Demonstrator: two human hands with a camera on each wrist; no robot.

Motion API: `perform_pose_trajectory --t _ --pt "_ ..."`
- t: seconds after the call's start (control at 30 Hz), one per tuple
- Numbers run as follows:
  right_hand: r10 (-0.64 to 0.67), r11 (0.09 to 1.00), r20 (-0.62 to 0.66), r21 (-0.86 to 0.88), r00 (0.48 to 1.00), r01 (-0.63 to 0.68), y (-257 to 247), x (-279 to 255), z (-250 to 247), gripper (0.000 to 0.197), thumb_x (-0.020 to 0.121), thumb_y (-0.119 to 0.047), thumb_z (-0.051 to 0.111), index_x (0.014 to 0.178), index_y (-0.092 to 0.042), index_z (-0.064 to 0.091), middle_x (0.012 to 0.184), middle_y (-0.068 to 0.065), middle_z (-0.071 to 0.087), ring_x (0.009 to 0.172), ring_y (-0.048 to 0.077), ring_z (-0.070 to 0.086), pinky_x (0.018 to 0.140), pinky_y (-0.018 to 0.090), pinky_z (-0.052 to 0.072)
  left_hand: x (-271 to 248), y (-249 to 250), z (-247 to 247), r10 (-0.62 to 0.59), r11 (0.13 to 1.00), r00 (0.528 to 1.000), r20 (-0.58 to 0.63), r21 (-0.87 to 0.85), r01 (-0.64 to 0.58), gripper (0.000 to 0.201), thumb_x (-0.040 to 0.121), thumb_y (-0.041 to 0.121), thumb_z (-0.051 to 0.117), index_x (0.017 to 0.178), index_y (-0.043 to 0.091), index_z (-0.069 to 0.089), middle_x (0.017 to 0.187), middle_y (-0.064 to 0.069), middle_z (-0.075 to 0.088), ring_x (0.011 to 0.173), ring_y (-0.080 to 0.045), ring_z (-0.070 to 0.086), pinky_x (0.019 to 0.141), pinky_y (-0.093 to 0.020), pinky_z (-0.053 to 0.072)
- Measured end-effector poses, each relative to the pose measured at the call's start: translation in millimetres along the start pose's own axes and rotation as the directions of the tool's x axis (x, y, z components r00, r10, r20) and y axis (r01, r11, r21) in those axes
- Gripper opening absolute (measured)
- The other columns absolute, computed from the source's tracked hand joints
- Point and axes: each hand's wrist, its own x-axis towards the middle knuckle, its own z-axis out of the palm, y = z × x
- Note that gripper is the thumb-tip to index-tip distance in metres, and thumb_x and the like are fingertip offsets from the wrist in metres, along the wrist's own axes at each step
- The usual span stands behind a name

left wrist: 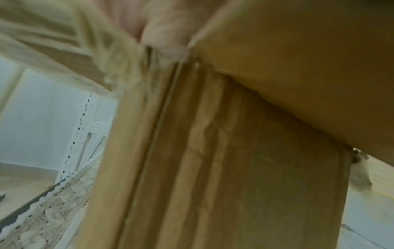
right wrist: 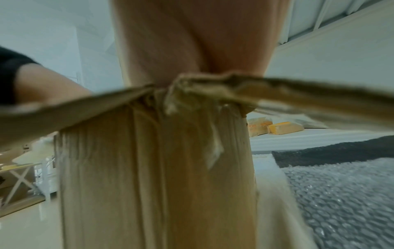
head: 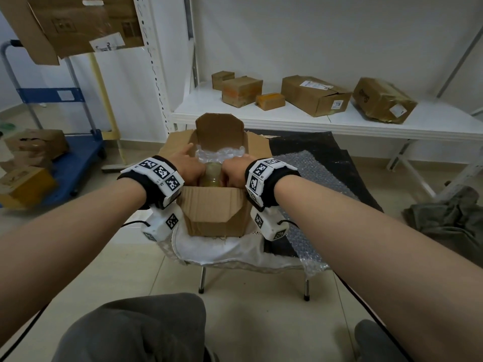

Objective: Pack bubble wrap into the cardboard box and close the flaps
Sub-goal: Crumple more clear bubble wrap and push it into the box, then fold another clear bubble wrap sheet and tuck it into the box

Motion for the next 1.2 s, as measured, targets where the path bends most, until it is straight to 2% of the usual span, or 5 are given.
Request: perform_pose_trajectory --t 0.27,0.47,0.6,1.0,1.2 --pt "0.016 0.950 -0.093 0.312 0.996 0.014 4 -3 -4 0.018 0.090 -0.014 0.063 0.098 -0.015 0.078 0.102 0.005 0.075 0.095 0.018 0.066 0.100 0.039 0.048 -7 -1 -12 -0.002 0.994 0.994 -0.109 -0.112 -0.010 0.015 0.094 0.025 0.055 0.097 0.023 0.070 0.101 0.003 0.070 0.111 -0.015 0.059 0.121 -0.046 0.001" --pt "0.174 0.675 -0.394 0.715 0.903 0.182 13 -37 -20 0.021 0.093 -0.003 0.056 0.091 -0.014 0.074 0.082 0.003 0.071 0.084 0.018 0.069 0.086 0.035 0.058 -21 -11 -31 -0.169 0.890 0.952 -0.257 -0.455 0.036 0.012 0.082 0.045 0.069 0.090 0.052 0.065 0.097 0.025 0.069 0.099 -0.005 0.061 0.094 -0.030 0.044" --pt "0.309 0.570 -0.474 0.786 0.824 0.239 23 -63 -28 0.026 0.092 0.000 0.052 0.085 -0.018 0.070 0.076 0.006 0.071 0.069 0.015 0.066 0.070 0.026 0.056 -29 14 -67 -0.160 0.778 0.954 -0.255 -0.627 -0.036 0.031 0.081 0.027 0.075 0.110 0.031 0.064 0.105 0.007 0.071 0.100 -0.016 0.065 0.094 -0.036 0.050" --pt "0.628 0.384 -0.356 0.915 0.692 0.123 108 -146 13 0.029 0.093 -0.002 0.048 0.072 -0.019 0.058 0.069 0.007 0.066 0.054 0.014 0.058 0.043 0.016 0.041 -17 136 -131 -0.193 0.711 0.805 -0.560 -0.645 -0.279 0.036 0.079 0.018 0.077 0.111 0.021 0.061 0.103 0.005 0.060 0.093 -0.014 0.059 0.064 -0.019 0.045" --pt "0.741 0.313 -0.205 0.948 0.640 -0.058 148 -161 65 0.019 0.094 -0.016 0.055 0.076 -0.023 0.060 0.068 0.002 0.068 0.058 0.017 0.061 0.054 0.027 0.047 9 192 -116 -0.044 0.560 0.899 -0.436 -0.756 -0.339 0.019 0.082 0.006 0.072 0.098 0.014 0.068 0.095 -0.005 0.070 0.074 -0.015 0.066 0.063 -0.023 0.054"
